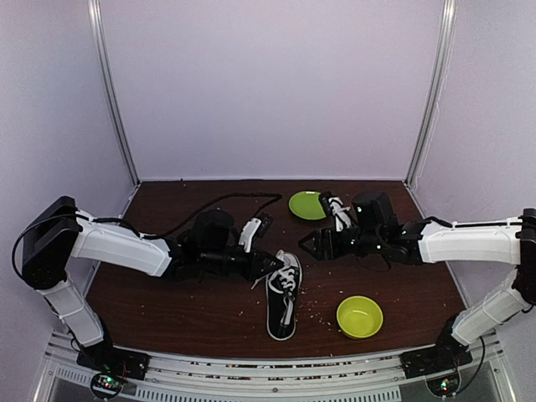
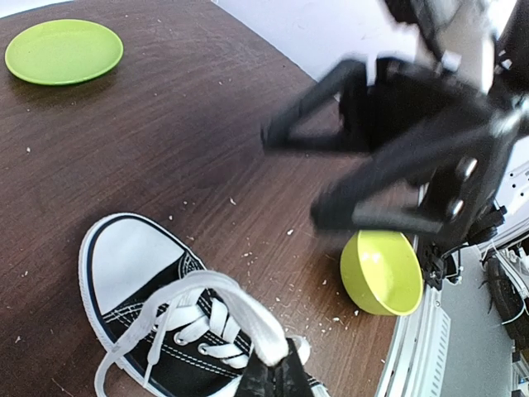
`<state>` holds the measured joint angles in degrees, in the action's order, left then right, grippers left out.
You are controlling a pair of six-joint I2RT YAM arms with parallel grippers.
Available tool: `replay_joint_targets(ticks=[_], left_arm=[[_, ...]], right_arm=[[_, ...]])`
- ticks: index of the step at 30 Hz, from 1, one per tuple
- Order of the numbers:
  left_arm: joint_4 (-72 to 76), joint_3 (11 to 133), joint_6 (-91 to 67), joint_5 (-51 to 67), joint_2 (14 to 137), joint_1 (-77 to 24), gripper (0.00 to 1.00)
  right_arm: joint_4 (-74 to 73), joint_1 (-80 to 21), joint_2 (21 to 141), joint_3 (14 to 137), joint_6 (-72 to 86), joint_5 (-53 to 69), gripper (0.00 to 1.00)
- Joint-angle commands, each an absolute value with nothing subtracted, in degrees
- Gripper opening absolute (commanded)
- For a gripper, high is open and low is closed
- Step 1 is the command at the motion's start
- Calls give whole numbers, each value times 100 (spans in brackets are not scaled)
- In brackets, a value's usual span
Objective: Tie the shoes
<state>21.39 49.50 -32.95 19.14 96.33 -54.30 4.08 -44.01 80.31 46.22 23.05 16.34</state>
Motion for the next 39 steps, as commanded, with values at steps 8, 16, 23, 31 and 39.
replay_joint_targets(ticks=[8, 16, 23, 31, 39], left_arm=[[2340, 4922, -3387, 1845, 9500, -5388, 0], [2193, 4960, -3355, 1789, 9495, -5389, 0], [2060, 5022, -3329, 1779, 9492, -5390, 0], [1944, 5095, -3316, 1716, 9492, -5389, 0], [1692, 5220, -3278, 1472, 9588, -5379, 0]], right_arm=[[1865, -4437, 8884, 4225, 1522, 2411, 62], [2124, -4542, 9633, 4522, 1059, 2976, 60], [2150, -4588, 9964, 4717, 867, 2907, 53], [1924, -4559, 9886, 4792, 693, 2724, 5], [-207, -4410, 8447, 4660, 442, 2389, 0]])
